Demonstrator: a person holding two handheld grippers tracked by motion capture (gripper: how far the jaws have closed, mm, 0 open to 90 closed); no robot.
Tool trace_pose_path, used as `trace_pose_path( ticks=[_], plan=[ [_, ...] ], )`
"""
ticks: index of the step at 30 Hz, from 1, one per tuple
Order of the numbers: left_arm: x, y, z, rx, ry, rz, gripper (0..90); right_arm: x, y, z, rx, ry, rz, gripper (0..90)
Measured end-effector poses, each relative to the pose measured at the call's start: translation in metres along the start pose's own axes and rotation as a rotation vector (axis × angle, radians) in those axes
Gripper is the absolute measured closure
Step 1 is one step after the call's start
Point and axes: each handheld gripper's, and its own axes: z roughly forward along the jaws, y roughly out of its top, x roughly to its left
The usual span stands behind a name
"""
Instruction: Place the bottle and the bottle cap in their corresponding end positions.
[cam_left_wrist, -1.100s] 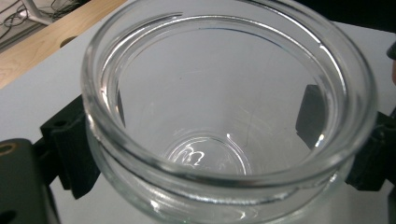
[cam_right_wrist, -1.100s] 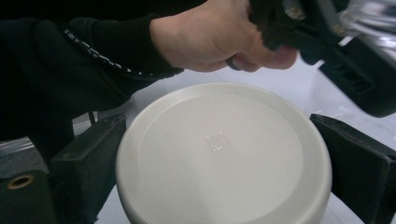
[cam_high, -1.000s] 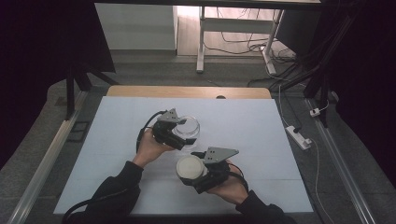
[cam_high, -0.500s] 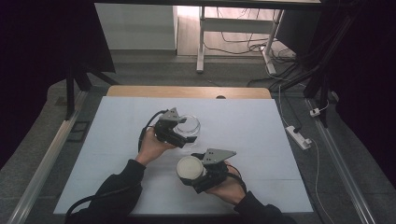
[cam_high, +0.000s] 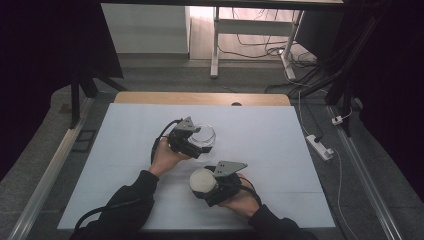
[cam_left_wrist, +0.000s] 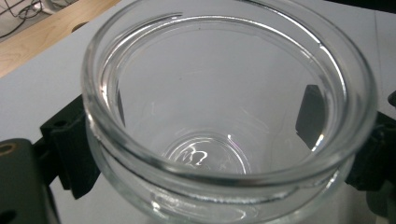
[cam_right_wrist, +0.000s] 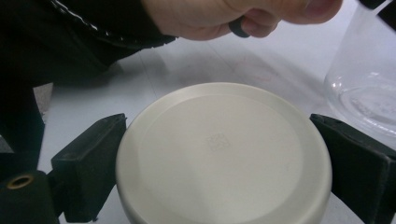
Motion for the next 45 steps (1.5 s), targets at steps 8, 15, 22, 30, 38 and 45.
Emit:
trace_pose_path(
  ticks=[8, 15, 22, 30, 38, 45],
  plan=[
    [0.002, -0.005, 0.004, 0.009, 0.015, -0.005, 7.4, -0.002, -0.006, 0.008, 0.046, -0.006, 0.002, 7.8],
    [0.004, -0.01, 0.01, 0.017, 0.037, -0.008, 7.4, -0.006, -0.011, 0.015, 0.088, -0.015, 0.017, 7.8],
    [0.009, -0.014, 0.012, -0.002, 0.052, -0.022, 7.3, -0.007, -0.01, 0.018, 0.116, -0.022, 0.03, 7.7],
    [0.01, -0.016, 0.017, 0.003, 0.055, -0.013, 7.3, -0.008, -0.009, 0.022, 0.171, -0.026, 0.03, 7.6],
    [0.011, -0.016, 0.018, 0.004, 0.049, -0.012, 7.0, -0.007, -0.01, 0.024, 0.206, -0.036, 0.028, 7.3],
    [0.01, -0.014, 0.018, 0.018, 0.057, -0.008, 6.4, -0.006, -0.01, 0.025, 0.219, -0.04, 0.014, 7.0]
  ],
)
